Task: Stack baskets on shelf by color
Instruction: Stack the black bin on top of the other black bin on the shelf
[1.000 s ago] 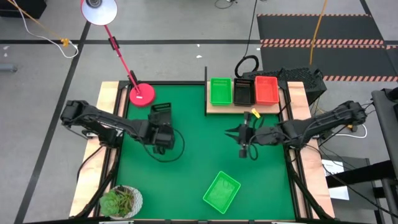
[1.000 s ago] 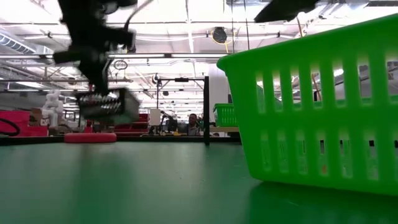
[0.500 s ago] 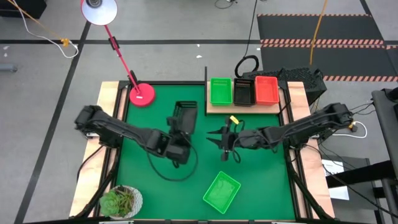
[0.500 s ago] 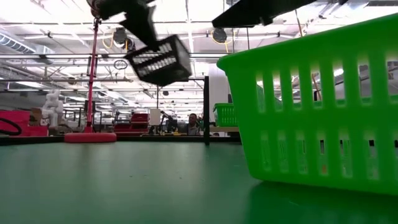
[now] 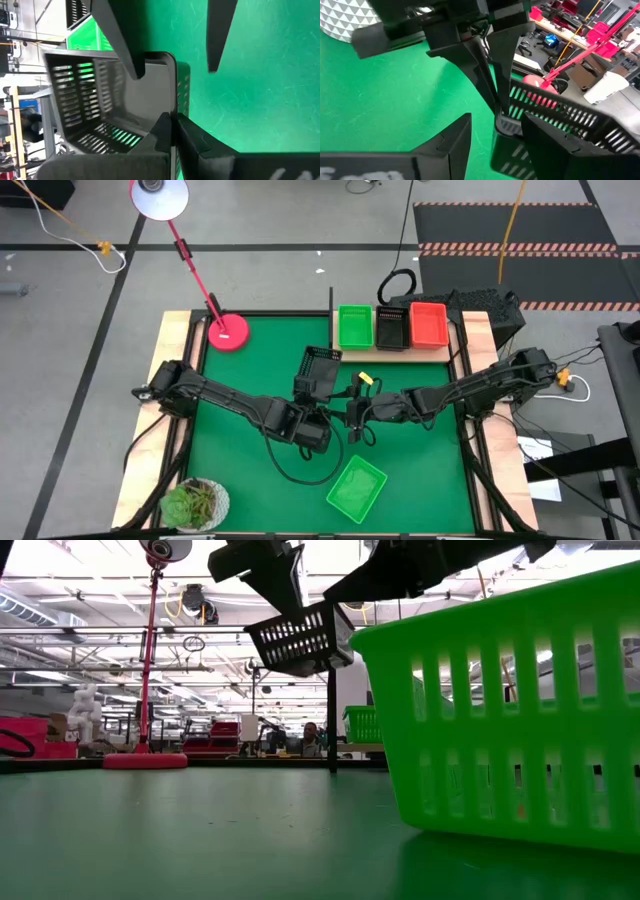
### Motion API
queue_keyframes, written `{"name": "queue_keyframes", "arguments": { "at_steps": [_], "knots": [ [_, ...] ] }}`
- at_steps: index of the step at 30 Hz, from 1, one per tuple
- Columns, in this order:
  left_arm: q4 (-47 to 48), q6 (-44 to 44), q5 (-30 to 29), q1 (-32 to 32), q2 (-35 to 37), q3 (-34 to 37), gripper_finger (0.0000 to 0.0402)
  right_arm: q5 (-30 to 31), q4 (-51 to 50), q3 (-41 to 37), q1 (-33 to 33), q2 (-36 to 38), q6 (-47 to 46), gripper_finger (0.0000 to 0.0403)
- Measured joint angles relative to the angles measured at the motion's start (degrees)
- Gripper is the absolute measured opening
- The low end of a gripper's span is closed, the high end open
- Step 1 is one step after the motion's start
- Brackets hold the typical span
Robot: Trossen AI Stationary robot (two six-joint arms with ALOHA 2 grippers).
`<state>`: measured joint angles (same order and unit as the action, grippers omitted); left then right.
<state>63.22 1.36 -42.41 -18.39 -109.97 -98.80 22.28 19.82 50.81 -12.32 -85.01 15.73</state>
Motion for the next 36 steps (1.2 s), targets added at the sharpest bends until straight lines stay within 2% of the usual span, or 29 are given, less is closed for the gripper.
{"name": "queue_keyframes", "arguments": {
  "at_steps": [5, 9, 13, 21, 29, 33, 36],
  "knots": [
    [-0.63, -0.39, -0.20, -0.03, 0.02, -0.09, 0.0010, 0.06, 3.43, 0.02, 0.11, -0.90, 0.56, 0.0160],
    [-2.07, -0.10, -0.16, -0.03, 0.04, -0.09, 0.0017, 0.07, 3.33, 0.02, 0.37, -1.10, 1.49, 0.0153],
    [-3.17, 1.61, -0.10, -0.57, 0.02, -0.07, 0.0008, 0.02, 1.40, 0.04, 1.02, -1.10, 1.51, 0.0142],
    [-5.39, 3.42, -1.33, -1.41, 0.00, -0.04, 0.0022, 0.01, -1.70, 0.07, 1.22, -1.09, 2.43, 0.0098],
    [-10.27, 8.53, -2.10, -2.62, 0.02, -0.04, 0.0007, -0.75, -2.33, 0.02, 1.20, -1.14, 2.58, 0.0052],
    [-11.67, 7.55, -2.18, -2.66, 0.07, -0.05, 0.0036, -1.73, -2.31, 0.02, 1.20, -1.16, 3.45, 0.0013],
    [-12.80, 5.49, -2.13, -2.86, 0.28, -0.11, 0.0071, -2.57, -2.74, -0.14, 1.31, -1.26, 4.27, 0.0009]
  ]
}}
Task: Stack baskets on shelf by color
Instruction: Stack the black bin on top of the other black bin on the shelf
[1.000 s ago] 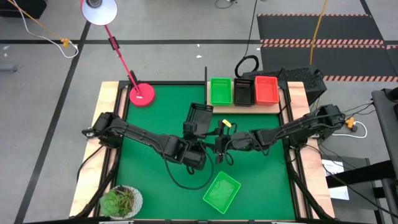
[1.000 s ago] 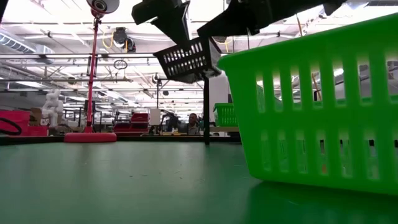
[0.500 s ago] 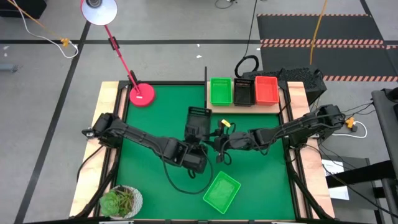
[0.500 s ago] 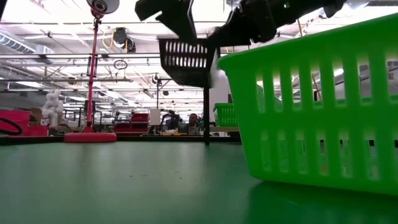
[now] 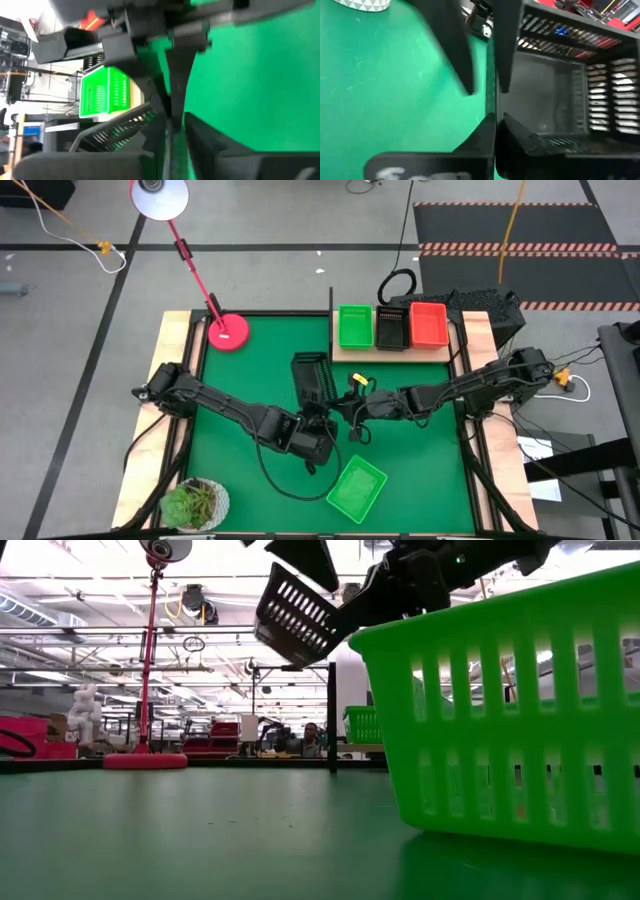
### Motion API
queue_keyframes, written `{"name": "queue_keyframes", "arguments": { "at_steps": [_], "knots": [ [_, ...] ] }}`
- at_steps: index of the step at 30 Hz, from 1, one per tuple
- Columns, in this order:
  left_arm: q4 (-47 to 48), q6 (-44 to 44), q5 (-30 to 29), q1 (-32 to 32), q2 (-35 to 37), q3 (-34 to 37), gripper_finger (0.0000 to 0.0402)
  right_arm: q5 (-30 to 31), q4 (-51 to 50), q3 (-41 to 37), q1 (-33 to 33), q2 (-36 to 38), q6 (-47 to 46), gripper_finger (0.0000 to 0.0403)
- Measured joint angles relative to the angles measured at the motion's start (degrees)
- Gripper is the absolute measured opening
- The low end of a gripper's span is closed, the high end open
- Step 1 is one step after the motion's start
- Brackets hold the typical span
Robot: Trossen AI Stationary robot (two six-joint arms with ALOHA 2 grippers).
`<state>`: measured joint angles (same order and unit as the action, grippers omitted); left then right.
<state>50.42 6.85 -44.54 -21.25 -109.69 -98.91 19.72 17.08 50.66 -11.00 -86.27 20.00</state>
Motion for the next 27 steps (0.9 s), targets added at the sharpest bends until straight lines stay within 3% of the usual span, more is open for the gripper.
{"name": "queue_keyframes", "arguments": {
  "at_steps": [9, 17, 22, 27],
  "knots": [
    [-2.60, -4.09, -0.72, -2.55, 4.98, 0.00, 0.0166, -0.13, -5.04, 0.05, -1.09, 4.99, 2.02, 0.0006],
    [2.78, -17.25, -2.89, -7.90, 14.58, 1.27, 0.0174, 3.72, -19.65, 0.08, -1.14, 14.39, -1.04, 0.0005],
    [8.50, -26.44, -7.54, -11.08, 18.15, 6.48, 0.0175, 9.87, -25.80, 0.08, -1.26, 19.53, -0.65, 0.0007],
    [9.64, -32.09, -8.00, -11.90, 21.01, 13.59, 0.0175, 15.36, -30.55, 0.08, -0.24, 23.73, 2.37, 0.0008]
  ]
}}
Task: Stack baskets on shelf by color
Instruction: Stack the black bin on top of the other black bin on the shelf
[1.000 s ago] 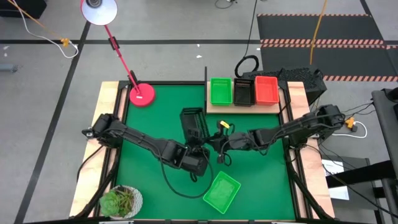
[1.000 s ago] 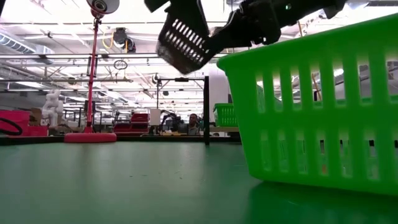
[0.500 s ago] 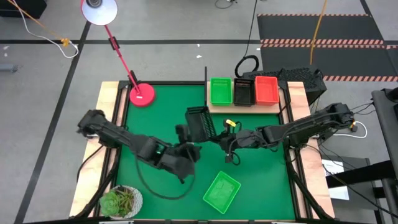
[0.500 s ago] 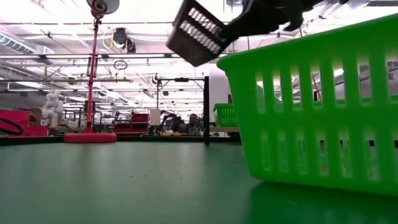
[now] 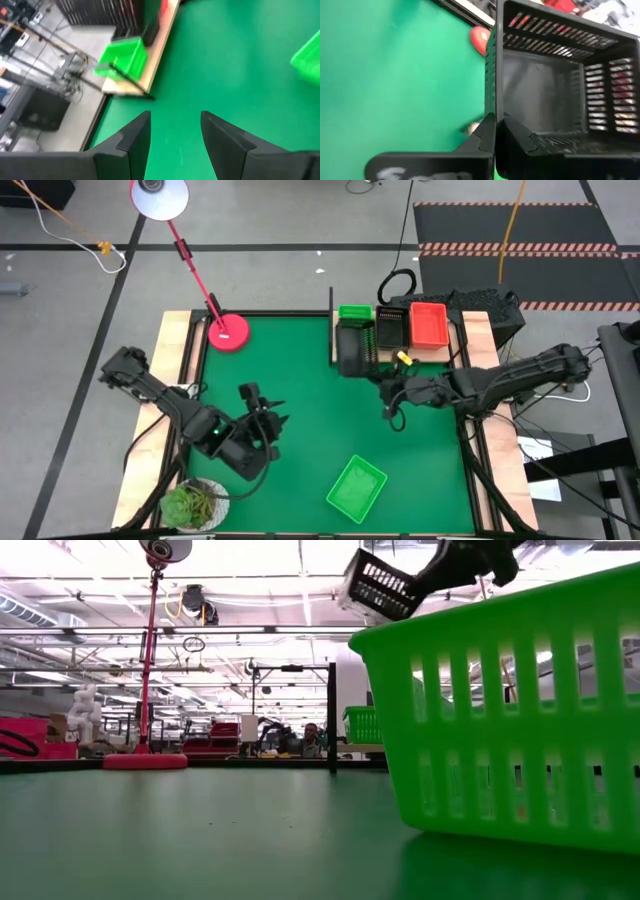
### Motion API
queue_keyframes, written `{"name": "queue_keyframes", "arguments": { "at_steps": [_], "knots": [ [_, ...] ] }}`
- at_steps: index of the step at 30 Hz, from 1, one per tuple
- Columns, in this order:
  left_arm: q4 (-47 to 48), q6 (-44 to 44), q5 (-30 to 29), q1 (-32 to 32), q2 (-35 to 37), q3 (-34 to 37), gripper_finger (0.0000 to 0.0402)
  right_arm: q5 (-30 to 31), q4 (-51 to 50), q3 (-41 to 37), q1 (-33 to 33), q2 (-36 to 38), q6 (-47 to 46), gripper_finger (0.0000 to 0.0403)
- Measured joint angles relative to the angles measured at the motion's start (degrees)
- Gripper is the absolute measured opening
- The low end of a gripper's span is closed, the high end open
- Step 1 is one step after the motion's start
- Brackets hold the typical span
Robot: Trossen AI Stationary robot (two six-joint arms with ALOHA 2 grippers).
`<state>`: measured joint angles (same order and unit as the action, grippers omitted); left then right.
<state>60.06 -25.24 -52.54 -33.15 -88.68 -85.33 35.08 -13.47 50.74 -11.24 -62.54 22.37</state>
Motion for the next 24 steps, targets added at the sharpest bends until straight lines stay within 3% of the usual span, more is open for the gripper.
{"name": "queue_keyframes", "arguments": {
  "at_steps": [11, 16, 24],
  "knots": [
    [-0.61, -7.45, 5.40, 1.41, 0.68, 10.02, 0.0175, 0.78, -12.14, 0.00, 12.59, 3.84, 0.85, 0.0008],
    [-0.63, -10.10, 7.13, 1.51, 0.67, 10.46, 0.0175, -5.69, -12.18, -0.83, 18.53, 3.83, 2.63, 0.0006],
    [-6.01, -7.56, 8.08, 1.57, 0.65, 10.48, 0.0175, -10.21, -12.12, -2.77, 27.08, 3.82, 10.62, 0.0005]
  ]
}}
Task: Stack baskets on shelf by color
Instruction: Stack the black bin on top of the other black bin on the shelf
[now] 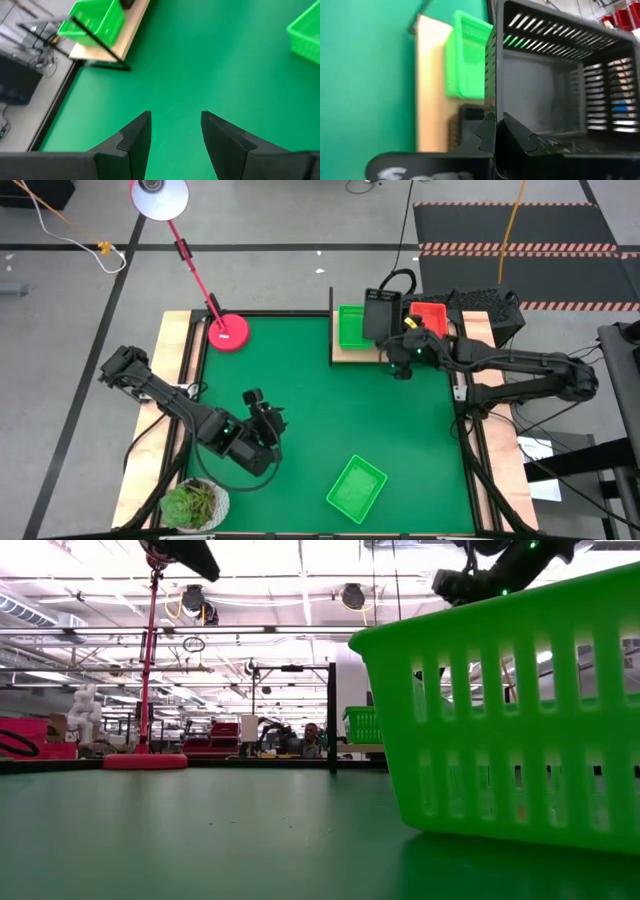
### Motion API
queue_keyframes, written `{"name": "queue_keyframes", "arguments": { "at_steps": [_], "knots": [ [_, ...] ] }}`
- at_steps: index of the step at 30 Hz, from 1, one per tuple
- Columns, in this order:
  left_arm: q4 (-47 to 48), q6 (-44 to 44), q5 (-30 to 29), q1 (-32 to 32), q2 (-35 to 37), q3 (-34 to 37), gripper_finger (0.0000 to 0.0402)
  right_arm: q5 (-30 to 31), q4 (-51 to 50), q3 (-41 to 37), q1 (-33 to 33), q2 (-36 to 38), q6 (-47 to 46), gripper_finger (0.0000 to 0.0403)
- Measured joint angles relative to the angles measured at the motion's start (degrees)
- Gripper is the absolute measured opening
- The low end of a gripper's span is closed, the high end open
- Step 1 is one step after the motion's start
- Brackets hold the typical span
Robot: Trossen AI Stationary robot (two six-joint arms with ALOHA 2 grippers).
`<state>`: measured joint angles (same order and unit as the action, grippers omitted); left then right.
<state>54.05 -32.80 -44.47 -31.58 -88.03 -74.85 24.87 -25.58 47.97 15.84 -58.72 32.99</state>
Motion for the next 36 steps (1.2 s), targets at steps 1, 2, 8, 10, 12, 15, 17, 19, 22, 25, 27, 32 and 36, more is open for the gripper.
{"name": "queue_keyframes", "arguments": {
  "at_steps": [1, 2, 8, 10, 12, 15, 17, 19, 22, 25, 27, 32, 36],
  "knots": [
    [-0.93, 1.02, 0.02, -0.04, 0.00, -0.01, 0.0175, -0.19, 0.09, 0.00, 1.12, 0.00, 1.17, 0.0005],
    [-1.88, 2.17, 0.06, -0.06, 0.00, 0.00, 0.0175, -0.93, 0.27, 0.00, 2.21, 0.02, 1.81, 0.0005],
    [-5.41, 6.52, 0.93, 0.00, 0.00, 0.00, 0.0175, -5.64, -1.35, 0.00, 7.08, 0.02, 1.73, 0.0005],
    [-5.76, 7.00, 0.96, 0.00, 0.00, -0.01, 0.0175, -6.76, -1.96, -0.28, 8.20, 0.02, 1.33, 0.0005],
    [-5.93, 7.06, 1.01, -0.01, 0.00, -0.02, 0.0175, -8.40, -2.11, -1.19, 9.28, 0.07, 1.80, 0.0005],
    [-6.19, 7.13, 1.14, 0.00, 0.00, 0.00, 0.0175, -10.26, -2.25, -2.39, 10.97, 0.20, 3.33, 0.0005],
    [-6.19, 7.51, 1.14, 0.00, 0.00, 0.00, 0.0175, -10.24, -2.10, -2.49, 11.68, 0.40, 3.46, 0.0005],
    [-6.19, 8.44, 1.15, 0.00, 0.00, -0.01, 0.0175, -10.23, -2.21, -2.54, 12.15, 0.97, 3.30, 0.0005],
    [-6.26, 9.49, 1.16, 0.00, 0.00, -0.01, 0.0175, -10.19, -2.81, -2.54, 12.35, 2.22, 3.32, 0.0005],
    [-6.41, 10.43, 1.16, 0.11, 0.00, -0.01, 0.0175, -10.22, -5.20, -2.54, 12.94, 3.36, 3.90, 0.0005],
    [-6.41, 10.81, 1.14, 0.22, 0.00, 0.00, 0.0175, -10.19, -6.31, -2.54, 13.34, 3.99, 4.64, 0.0005],
    [-7.23, 11.97, 1.16, 0.46, 0.00, 0.00, 0.0175, -10.22, -5.06, -5.52, 13.83, 5.40, 9.44, 0.0004],
    [-7.90, 13.18, 1.15, 0.49, 0.00, -0.01, 0.0175, -10.22, -2.48, -8.37, 13.88, 6.17, 13.86, 0.0007]
  ]
}}
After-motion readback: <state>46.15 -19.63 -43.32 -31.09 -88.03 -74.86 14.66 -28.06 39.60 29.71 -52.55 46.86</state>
